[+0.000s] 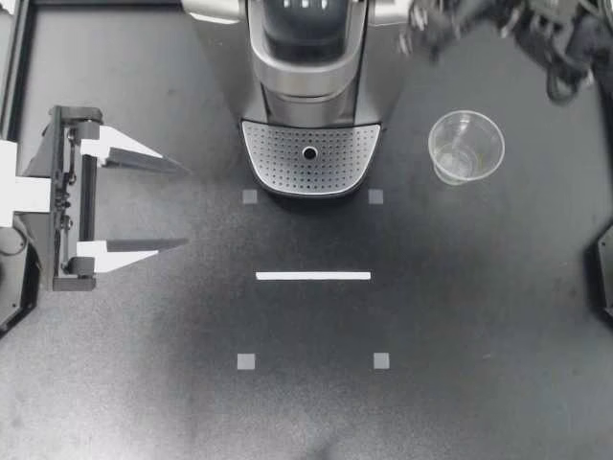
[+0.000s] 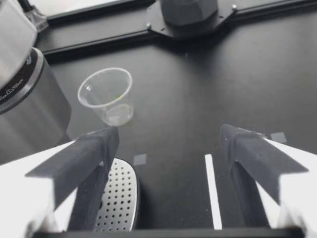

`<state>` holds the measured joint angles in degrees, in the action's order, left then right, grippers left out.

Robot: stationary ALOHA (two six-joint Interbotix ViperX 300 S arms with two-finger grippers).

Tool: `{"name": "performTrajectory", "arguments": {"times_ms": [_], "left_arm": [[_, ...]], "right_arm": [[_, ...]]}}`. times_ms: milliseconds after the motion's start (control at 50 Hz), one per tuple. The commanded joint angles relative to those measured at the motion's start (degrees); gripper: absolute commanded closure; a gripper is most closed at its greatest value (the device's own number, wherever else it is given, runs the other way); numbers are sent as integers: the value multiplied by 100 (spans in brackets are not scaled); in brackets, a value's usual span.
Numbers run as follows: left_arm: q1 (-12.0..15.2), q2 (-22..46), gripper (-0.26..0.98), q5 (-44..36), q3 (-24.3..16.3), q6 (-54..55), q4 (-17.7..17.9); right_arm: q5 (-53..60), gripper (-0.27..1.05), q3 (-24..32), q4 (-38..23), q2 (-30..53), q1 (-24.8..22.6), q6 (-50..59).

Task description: Place the coffee capsule inside the capsule container, then place the cup onto the center of the cup tray, then push the 'Hot Water' and 'Travel Mug' buttons.

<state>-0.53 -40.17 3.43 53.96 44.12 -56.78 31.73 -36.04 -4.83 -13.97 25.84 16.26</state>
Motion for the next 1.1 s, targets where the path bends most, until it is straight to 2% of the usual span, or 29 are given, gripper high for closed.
{"name": "performTrajectory", "arguments": {"times_ms": [0,440,860,960,1080], "left_arm": [[35,-18,-4,-35,-62,18,9],[44,-26,-4,-35,-18,18,9],[62,-26,-4,-18,35,18,9],[62,-26,-4,-44,35,18,18],[62,-26,-4,-246,62,26,44]], "right_arm": [[44,70,18,0,-176,-158,9],[0,70,-246,18,70,-615,35],[26,70,-624,44,-272,-650,281],[-35,70,-905,229,-659,-624,404],[-290,70,-1547,721,-1187,-580,712]]}}
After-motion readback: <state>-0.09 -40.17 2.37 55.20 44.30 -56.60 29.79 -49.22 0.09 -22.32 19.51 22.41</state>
